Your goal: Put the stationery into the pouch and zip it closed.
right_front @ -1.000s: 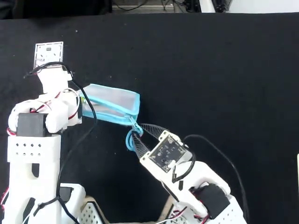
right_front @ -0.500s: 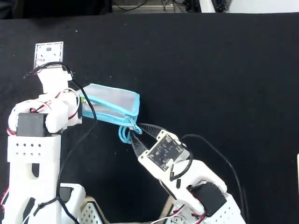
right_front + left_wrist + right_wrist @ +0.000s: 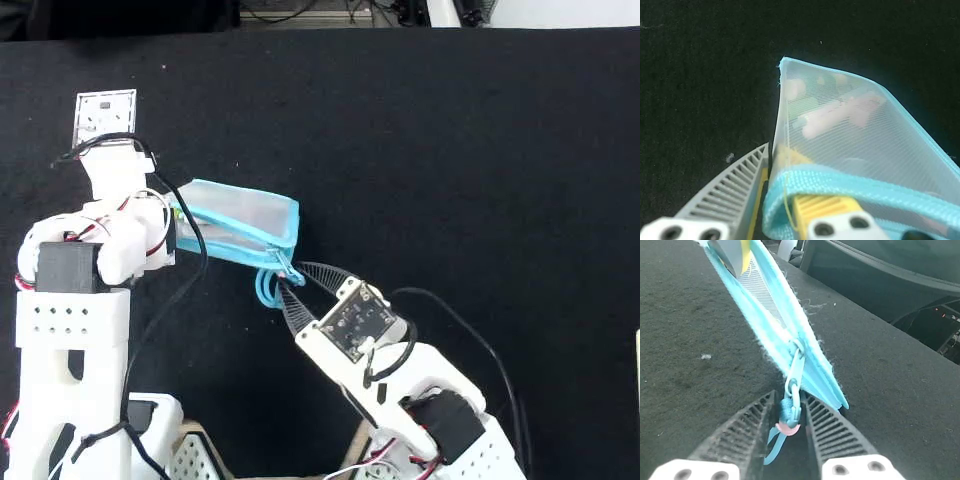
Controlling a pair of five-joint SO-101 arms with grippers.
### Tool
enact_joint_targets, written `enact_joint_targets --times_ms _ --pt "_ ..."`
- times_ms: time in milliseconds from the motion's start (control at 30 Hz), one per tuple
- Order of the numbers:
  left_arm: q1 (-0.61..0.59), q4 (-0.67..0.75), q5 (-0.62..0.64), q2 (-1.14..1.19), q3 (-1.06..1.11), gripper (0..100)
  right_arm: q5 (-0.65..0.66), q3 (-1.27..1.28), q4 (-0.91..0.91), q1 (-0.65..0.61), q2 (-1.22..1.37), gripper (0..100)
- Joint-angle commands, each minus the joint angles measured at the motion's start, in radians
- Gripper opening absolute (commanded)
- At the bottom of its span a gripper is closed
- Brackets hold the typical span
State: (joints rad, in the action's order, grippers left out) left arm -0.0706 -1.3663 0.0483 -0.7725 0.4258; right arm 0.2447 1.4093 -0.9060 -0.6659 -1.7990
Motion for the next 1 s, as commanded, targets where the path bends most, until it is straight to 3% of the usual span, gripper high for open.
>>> enact_joint_targets --times_ms 0,333,433,667,967 --pt "-0.005 0.006 -0.006 -0.005 -0.047 3 -0.048 -0.061 0.006 -0.003 -0.102 6.7" --pt "-0.005 0.006 -0.006 -0.005 -0.047 3 -0.071 -0.054 0.005 -0.003 -0.101 6.7" --pt "-0.005 0.006 -0.006 -0.006 -0.044 3 -0.063 -0.054 0.006 -0.002 -0.101 1.1" --pt "-0.005 0.006 -0.006 -0.005 -0.041 3 -0.015 -0.117 -0.003 0.146 -0.096 1.1" --pt "-0.002 0.043 -0.002 -0.012 -0.048 3 -0.006 -0.222 0.034 0.144 0.044 1.1"
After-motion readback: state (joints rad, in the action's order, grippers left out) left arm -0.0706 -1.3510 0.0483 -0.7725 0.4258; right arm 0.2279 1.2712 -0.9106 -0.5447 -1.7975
